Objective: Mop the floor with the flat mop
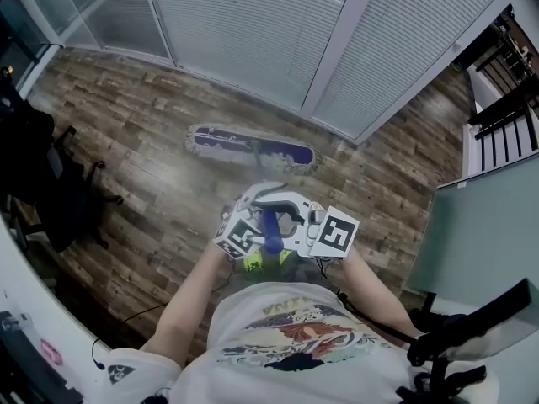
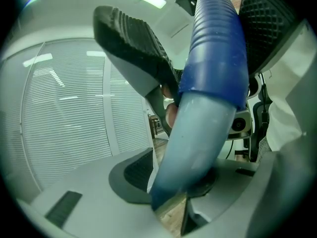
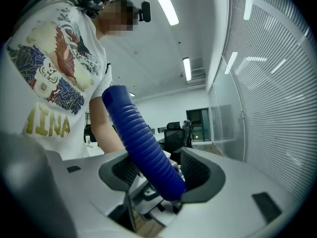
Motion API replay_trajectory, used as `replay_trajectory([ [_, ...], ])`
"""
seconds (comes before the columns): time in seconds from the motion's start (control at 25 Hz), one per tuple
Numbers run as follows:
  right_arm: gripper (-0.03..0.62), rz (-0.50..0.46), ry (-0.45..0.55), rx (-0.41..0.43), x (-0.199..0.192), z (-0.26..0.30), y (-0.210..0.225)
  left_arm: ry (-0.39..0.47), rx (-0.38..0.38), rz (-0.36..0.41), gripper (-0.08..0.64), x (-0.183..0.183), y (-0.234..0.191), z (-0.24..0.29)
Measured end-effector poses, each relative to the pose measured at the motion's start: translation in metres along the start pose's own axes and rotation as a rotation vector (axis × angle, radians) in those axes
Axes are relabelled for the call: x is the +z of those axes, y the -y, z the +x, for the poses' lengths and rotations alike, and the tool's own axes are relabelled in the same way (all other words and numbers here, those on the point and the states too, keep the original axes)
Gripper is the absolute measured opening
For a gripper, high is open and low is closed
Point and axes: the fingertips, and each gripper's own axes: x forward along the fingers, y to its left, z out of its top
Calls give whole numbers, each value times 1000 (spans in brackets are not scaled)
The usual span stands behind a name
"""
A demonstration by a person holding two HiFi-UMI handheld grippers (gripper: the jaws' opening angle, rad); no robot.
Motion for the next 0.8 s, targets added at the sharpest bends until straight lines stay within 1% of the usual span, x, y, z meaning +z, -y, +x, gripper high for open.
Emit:
replay_trajectory([
  [0.16,242,-3,-23,42,-5,-20,-48,-16,5,-14,104,6,49,-5],
  [0.24,244,-4,-19,65,-7,-35,-75,-23,17,-14,104,9,78,-5],
  [0.32,244,-12,-22,99,-12,-53,-106,-32,46,-15,104,12,109,-3],
  [0.52,245,-13,-72,189,-32,-114,-189,-65,110,-23,112,22,200,8],
  [0.72,247,-17,-110,317,-34,-178,-283,-79,188,-78,121,48,299,14],
  [0.8,247,-8,-108,355,-31,-199,-310,-78,218,-94,123,59,328,17],
])
